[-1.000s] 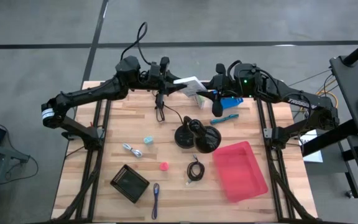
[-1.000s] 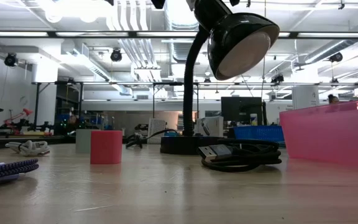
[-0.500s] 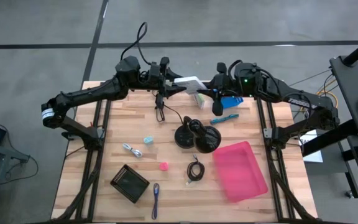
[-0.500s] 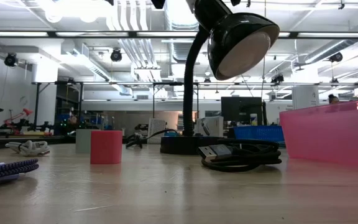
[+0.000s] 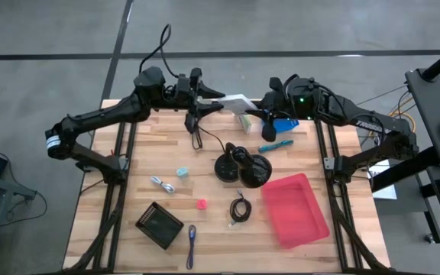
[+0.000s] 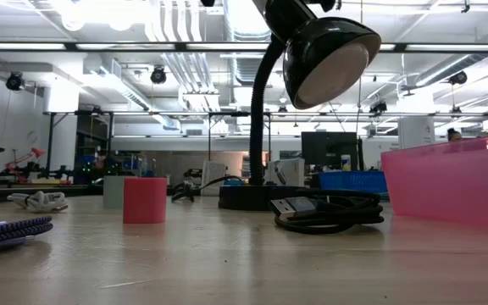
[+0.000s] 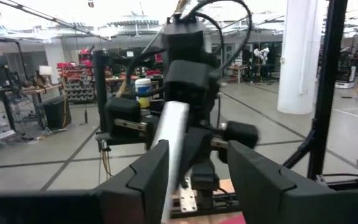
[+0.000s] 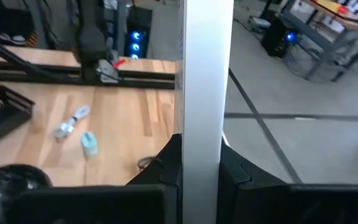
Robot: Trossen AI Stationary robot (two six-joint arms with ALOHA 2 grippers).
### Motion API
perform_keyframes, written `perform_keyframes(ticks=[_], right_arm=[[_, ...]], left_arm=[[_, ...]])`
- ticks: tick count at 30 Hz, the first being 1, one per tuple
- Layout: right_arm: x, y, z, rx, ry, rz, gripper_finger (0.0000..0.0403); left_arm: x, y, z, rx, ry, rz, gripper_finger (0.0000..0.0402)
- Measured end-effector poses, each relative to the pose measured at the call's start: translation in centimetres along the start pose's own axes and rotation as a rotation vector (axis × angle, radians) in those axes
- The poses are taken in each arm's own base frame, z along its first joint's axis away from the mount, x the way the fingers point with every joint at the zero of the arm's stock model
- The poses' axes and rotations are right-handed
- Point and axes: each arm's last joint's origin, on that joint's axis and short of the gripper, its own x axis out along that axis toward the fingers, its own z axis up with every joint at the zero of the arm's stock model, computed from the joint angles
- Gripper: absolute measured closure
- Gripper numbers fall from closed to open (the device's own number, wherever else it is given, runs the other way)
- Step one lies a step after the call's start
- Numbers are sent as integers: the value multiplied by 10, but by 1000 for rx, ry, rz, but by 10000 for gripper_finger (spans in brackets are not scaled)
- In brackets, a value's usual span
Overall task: Pick and place items into bin
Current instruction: Put the left white card reader box into the blue bin
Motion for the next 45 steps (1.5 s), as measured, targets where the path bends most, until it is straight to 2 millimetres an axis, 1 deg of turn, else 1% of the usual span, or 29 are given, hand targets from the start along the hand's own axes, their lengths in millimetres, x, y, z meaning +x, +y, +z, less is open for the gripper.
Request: perform_keyframes(ticks=[7, 11, 14, 21, 26, 30, 35, 45], right_arm=[[-5, -6, -10, -6, 101, -45, 372], [-8, -15, -17, 33, 157, -68, 372], [-10, -23, -22, 52, 190, -85, 373], [-14, -37, -28, 20, 205, -8, 373], [-19, -48, -41, -8, 302, -17, 373], [-25, -56, -53, -8, 390, 27, 373], [-32, -66, -64, -19, 482, 23, 373], [-45, -91, -84, -9, 582, -27, 373]], left_arm=[[-9, -4, 9, -98, -7, 6, 255], [-15, -7, 14, -99, -6, 6, 255], [-18, -8, 14, -109, 13, 7, 255], [-23, -11, 14, -132, 56, 9, 255], [-28, -13, 15, -145, 80, 11, 255], [-34, -17, 17, -153, 96, 11, 255], [-36, -18, 18, -158, 105, 12, 255], [-36, -18, 15, -166, 121, 12, 255]])
